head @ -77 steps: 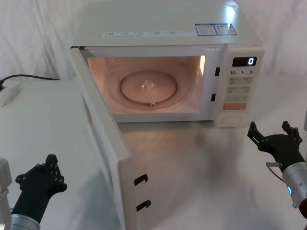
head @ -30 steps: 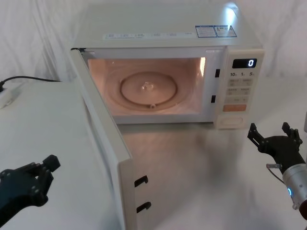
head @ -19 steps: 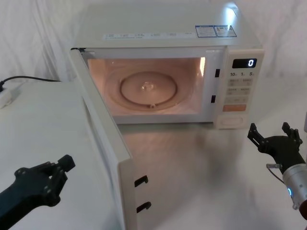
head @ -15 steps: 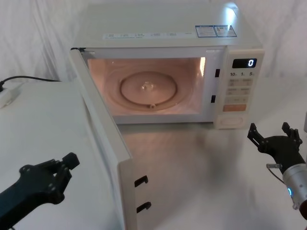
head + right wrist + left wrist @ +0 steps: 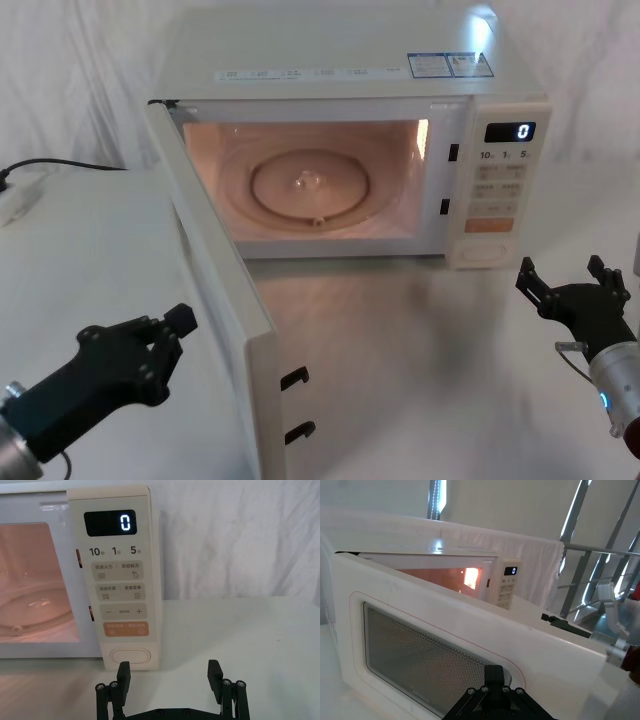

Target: Press the button to open the microwave door with one hand; close the microwave door with the other hand.

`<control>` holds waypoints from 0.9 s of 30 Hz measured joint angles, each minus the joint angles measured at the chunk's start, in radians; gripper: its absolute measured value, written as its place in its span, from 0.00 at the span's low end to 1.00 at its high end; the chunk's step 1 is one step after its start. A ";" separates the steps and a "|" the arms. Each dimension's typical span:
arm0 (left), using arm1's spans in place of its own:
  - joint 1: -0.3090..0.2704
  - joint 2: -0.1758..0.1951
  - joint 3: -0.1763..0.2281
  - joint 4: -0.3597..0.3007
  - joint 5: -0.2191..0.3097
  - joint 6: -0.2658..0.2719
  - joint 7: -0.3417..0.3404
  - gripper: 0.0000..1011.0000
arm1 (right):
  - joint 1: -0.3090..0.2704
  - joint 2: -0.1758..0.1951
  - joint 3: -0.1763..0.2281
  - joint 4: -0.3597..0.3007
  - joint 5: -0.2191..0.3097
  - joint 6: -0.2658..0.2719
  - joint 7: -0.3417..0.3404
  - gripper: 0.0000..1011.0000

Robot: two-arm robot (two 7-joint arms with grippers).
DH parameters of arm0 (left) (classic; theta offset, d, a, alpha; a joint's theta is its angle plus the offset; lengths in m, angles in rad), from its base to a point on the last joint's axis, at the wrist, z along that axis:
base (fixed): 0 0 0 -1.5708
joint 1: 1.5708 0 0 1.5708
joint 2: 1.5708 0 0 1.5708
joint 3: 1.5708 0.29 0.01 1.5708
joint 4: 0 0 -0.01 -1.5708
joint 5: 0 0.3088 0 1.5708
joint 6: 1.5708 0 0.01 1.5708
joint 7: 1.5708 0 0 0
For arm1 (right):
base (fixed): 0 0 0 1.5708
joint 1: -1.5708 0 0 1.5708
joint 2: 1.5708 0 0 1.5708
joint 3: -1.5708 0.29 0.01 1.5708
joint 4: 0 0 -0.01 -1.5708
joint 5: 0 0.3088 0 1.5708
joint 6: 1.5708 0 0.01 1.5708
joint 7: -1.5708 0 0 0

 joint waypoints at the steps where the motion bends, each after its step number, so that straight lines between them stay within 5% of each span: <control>1: -0.010 -0.002 0.011 0.006 0.004 -0.003 0.009 0.00 | 0.000 0.000 0.000 0.000 0.000 0.000 0.000 0.99; 27: -0.189 -0.012 0.189 0.085 0.049 -0.041 0.090 0.00 | 0.000 0.000 0.000 0.000 0.000 0.000 0.000 0.99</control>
